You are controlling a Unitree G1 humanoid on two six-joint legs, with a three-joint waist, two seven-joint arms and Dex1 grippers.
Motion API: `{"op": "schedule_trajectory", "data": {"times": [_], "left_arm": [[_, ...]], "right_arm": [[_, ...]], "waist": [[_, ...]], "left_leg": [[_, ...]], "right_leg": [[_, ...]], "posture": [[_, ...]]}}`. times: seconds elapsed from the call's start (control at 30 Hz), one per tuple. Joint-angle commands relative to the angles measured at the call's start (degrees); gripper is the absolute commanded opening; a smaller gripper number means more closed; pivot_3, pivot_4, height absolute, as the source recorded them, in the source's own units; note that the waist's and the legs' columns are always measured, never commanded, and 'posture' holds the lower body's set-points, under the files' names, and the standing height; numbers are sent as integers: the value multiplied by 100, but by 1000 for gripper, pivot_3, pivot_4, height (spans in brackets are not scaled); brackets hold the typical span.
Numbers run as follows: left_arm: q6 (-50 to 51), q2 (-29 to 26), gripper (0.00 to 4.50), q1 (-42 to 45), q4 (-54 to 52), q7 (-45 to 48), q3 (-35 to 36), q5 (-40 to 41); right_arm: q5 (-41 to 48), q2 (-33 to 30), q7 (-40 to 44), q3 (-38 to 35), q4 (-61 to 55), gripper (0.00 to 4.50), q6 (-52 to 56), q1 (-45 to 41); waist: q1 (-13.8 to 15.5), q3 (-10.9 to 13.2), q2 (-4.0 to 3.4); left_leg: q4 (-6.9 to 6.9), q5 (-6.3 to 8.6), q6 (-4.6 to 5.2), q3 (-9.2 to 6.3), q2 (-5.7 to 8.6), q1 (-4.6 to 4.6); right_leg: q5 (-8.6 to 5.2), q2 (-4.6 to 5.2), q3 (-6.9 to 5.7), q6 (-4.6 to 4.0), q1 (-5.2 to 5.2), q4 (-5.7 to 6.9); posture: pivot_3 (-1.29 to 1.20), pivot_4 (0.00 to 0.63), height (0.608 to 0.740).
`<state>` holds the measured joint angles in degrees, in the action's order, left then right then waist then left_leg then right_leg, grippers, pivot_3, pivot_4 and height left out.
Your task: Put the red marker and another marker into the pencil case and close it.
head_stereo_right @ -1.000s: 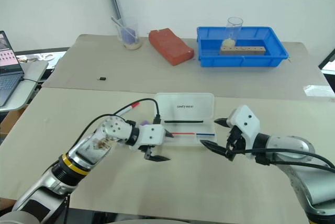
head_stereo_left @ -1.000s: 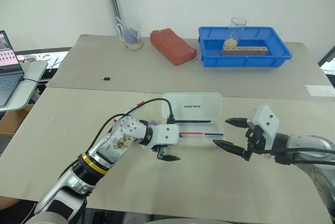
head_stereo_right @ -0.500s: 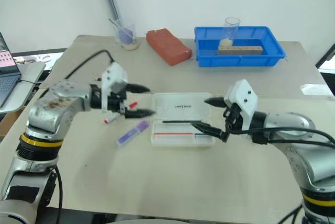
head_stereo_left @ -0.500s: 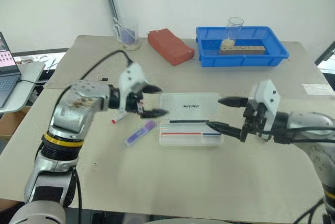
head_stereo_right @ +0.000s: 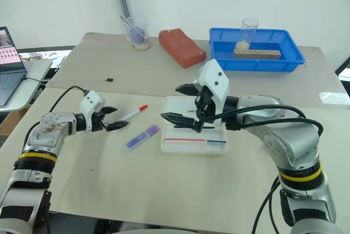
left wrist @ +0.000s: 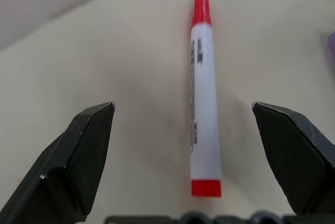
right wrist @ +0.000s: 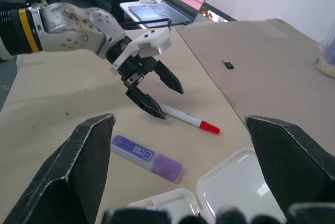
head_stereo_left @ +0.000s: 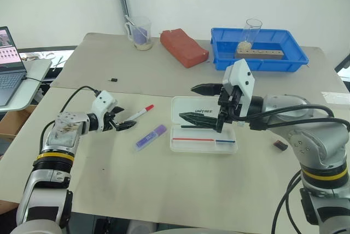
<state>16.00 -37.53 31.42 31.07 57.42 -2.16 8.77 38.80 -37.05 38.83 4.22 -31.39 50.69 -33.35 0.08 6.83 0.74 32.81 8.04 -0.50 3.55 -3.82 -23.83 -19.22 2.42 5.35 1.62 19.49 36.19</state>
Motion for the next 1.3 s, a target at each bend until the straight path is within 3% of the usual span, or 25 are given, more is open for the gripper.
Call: {"op": "schedule_trajectory", "data": {"times": [0.03, 0.23, 0.37, 0.5, 0.63, 0.8, 1.03, 1.3], "left_arm": [[-244, 17, 2868, 110, 189, 155, -26, -64], [-196, -32, 151, 135, 179, 189, 124, 30], [68, -54, 170, 319, -41, -52, 453, 241], [491, -76, 170, 682, -1581, 77, 564, 686], [866, -16, 170, 900, -2583, 228, 89, 675], [1123, 559, 170, 951, -3728, 448, -1099, 568], [397, 979, 170, 748, -3164, 458, -2258, -216], [138, 1343, 170, 777, -2568, 302, -2483, -668]], "right_arm": [[-59, -50, 6, -57, -120, 4398, -71, -77], [-154, -143, 40, -145, -104, 4398, -121, 44], [-204, -295, 118, -272, -98, 4398, -163, 205], [-567, -969, 589, -505, 29, 4398, -673, 845], [-632, -1315, 842, -774, 10, 4398, -902, 1318], [-534, -1715, 1009, -1274, -205, 4398, -824, 2029], [-486, -1600, 731, -1386, -518, 4398, -692, 2351], [-391, -1385, 336, -1357, -814, 4398, -511, 2499]], "waist": [[-8, -2, -3], [-43, -3, -3], [-57, -1, 0], [7, 1, 13], [20, -13, -11], [9, -20, -24], [-128, -10, -12], [-72, -6, -6]], "left_leg": [[-1, 0, 0, 0, 0, 0], [-1, 0, 0, 1, -1, 0], [-2, 0, 1, 0, -2, 0], [0, 0, 1, -4, -2, -19], [11, 0, 0, 0, 4, -23], [11, -1, 1, -1, 8, -9], [9, -1, 2, -25, 6, -1], [16, -1, 2, -25, 11, -11]], "right_leg": [[0, 0, 0, -1, 1, 1], [0, -3, 2, -2, -17, 6], [-1, -6, 0, -2, -17, 6], [-1, -6, -11, -1, -16, 1], [3, -3, -5, 7, -20, -5], [-1, -8, 3, 13, -35, -8], [-1, -36, 24, 10, -31, -7], [-2, -30, 22, 12, -31, -9]], "posture": [[0, 150, 740], [0, 150, 740], [0, 150, 740], [0, 150, 740], [0, 150, 740], [0, 150, 740], [0, 150, 740], [0, 150, 740]]}}
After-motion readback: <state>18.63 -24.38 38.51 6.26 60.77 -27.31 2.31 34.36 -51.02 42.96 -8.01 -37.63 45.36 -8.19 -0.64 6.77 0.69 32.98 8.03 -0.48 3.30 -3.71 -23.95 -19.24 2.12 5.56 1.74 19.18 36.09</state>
